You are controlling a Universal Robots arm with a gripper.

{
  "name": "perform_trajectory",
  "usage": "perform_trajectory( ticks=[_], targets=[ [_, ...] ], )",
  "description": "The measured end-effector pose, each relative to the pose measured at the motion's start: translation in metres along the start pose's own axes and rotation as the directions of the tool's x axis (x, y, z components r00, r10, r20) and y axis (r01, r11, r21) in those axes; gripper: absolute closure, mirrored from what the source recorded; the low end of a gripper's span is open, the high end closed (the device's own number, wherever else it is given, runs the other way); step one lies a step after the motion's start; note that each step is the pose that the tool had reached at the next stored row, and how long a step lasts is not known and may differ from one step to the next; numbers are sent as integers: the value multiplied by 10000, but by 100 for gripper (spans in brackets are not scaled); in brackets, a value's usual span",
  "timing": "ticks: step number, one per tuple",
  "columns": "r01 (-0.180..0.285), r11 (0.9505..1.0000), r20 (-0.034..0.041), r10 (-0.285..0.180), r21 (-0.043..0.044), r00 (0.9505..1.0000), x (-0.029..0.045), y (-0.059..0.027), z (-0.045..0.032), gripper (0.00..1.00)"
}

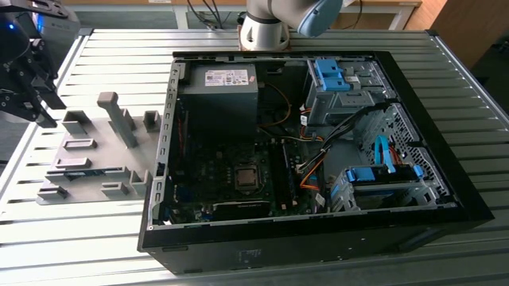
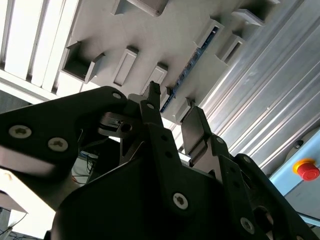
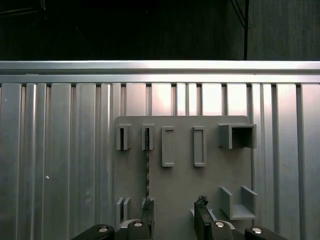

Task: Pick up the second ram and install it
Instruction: 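Pick up the second ram and move it above second insertion slot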

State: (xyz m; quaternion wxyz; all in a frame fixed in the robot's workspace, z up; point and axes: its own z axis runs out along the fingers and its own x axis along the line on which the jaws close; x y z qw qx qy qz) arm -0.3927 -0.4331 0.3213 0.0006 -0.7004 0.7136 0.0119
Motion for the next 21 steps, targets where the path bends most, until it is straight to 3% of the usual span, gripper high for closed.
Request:
perform_trajectory(
  ticks=[5, 13, 21],
  targets=[
    [1, 10000, -3, -1, -21, 10000, 24, -1, 40, 55],
    [-1, 10000, -2, 1, -31, 10000, 114, -5, 149, 55],
    [1, 10000, -13, -1, -16, 10000, 158, -3, 268, 55]
  ],
)
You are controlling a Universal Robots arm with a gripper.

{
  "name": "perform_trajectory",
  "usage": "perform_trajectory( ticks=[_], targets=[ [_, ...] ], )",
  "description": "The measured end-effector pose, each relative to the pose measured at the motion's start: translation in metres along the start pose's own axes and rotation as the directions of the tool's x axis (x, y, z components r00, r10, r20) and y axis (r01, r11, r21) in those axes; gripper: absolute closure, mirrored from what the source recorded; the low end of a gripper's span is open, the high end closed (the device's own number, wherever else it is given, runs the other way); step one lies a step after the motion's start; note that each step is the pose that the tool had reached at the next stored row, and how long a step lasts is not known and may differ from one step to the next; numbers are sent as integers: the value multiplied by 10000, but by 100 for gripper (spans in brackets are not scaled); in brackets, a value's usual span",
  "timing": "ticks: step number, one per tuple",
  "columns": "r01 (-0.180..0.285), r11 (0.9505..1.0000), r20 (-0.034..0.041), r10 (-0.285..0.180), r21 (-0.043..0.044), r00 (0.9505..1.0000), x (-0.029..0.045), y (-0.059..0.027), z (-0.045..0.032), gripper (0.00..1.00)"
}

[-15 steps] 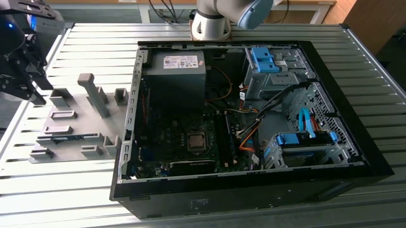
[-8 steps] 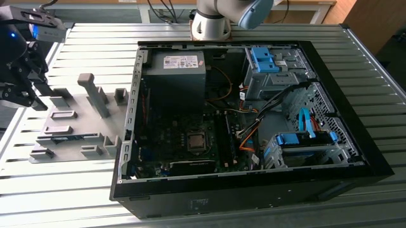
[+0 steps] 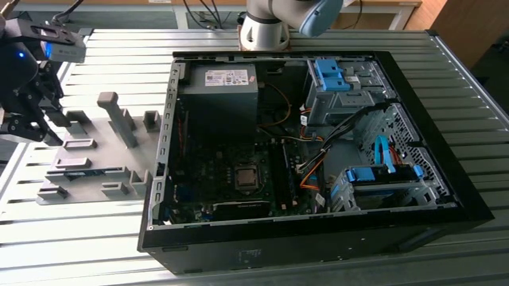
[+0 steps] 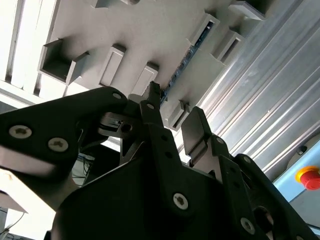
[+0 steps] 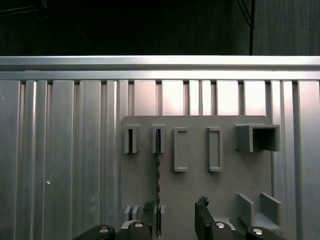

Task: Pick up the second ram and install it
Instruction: 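Pick up the second ram and move it above second insertion slot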

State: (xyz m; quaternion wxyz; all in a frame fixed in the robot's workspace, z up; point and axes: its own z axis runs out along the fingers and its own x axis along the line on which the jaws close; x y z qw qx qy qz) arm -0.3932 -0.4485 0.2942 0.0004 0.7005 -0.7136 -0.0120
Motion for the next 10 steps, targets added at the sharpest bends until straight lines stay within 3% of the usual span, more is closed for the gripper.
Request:
perform_trajectory(
  ticks=[10],
  targets=[
    [10, 10000, 40, -10, 5, 10000, 56, 38, 148, 55]
  ],
)
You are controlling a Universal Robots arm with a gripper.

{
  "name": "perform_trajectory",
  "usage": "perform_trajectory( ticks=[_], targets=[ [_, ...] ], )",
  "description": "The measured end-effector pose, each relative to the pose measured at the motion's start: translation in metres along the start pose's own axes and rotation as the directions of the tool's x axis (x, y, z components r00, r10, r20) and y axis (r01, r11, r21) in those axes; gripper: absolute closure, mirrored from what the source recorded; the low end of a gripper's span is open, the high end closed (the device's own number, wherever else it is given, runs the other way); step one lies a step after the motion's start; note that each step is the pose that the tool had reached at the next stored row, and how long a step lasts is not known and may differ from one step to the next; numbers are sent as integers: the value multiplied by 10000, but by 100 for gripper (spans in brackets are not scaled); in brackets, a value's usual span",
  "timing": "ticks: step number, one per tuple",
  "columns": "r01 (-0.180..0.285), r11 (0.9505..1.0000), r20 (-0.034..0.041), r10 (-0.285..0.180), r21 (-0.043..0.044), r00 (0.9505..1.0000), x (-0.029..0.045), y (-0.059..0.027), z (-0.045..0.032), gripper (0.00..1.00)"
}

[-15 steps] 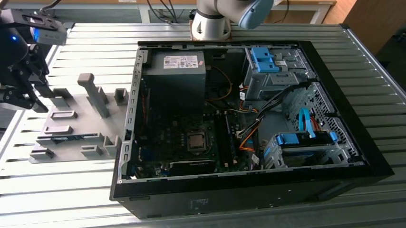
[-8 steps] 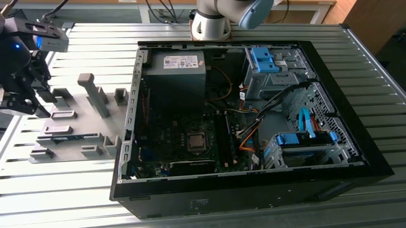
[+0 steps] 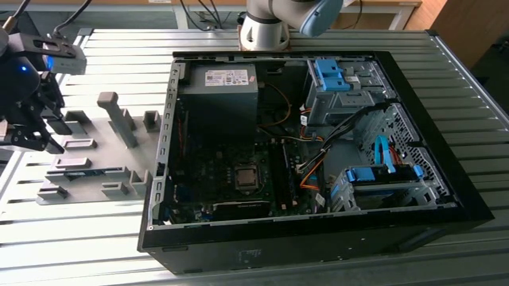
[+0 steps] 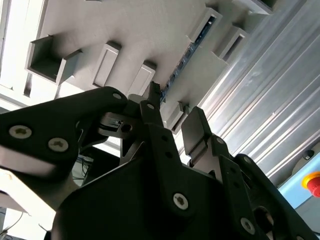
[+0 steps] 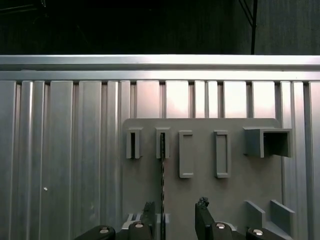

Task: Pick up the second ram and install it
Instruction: 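Pick up the second ram and move it above second insertion slot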

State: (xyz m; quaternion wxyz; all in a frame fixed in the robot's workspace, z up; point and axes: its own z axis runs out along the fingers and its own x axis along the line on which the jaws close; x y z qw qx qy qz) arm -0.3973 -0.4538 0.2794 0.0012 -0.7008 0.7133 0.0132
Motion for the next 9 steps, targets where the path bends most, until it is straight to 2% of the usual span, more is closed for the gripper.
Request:
perform_trajectory(
  ticks=[9],
  targets=[
    [2, 10000, -1, -2, -10, 10000, 12, 8, 141, 55]
  ],
)
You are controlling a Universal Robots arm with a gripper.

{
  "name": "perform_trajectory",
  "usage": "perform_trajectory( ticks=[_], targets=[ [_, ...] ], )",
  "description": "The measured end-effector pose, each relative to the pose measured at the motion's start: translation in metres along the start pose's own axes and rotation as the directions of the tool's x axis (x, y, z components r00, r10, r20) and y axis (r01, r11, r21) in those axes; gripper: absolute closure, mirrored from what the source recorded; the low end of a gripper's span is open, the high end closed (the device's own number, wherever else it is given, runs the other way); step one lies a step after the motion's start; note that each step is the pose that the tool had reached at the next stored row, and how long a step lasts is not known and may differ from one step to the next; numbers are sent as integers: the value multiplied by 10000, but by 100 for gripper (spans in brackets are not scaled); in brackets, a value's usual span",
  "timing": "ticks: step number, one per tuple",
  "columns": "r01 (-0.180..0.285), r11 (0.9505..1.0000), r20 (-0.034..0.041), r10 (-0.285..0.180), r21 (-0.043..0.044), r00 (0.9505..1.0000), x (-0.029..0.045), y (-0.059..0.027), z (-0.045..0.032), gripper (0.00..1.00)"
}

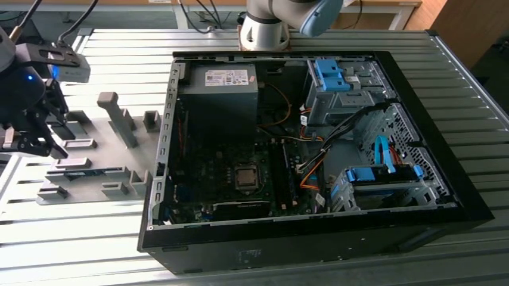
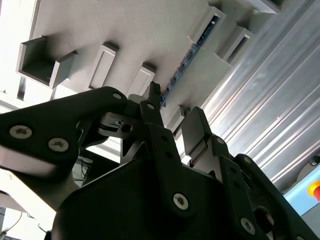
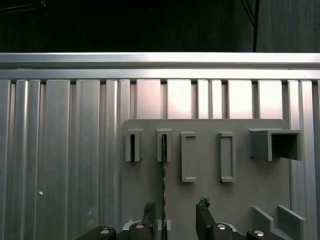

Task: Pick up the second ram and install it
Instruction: 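Pick up the second ram and move it above second insertion slot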

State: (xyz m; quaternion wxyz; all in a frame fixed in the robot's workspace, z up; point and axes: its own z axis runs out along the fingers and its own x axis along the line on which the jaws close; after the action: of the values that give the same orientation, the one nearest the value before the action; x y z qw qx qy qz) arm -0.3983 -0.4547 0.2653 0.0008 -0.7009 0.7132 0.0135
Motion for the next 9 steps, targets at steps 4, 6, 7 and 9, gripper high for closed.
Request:
perform_trajectory(
  ticks=[4, 6, 7, 9],
  targets=[
    [3, 10000, 0, -3, 3, 10000, 4, 3, 36, 55],
    [1, 10000, 0, -1, 6, 10000, 3, 4, 37, 55],
    [2, 10000, 0, -2, 6, 10000, 3, 3, 36, 55],
    [2, 10000, 1, -2, 7, 10000, 3, 3, 37, 55]
  ],
)
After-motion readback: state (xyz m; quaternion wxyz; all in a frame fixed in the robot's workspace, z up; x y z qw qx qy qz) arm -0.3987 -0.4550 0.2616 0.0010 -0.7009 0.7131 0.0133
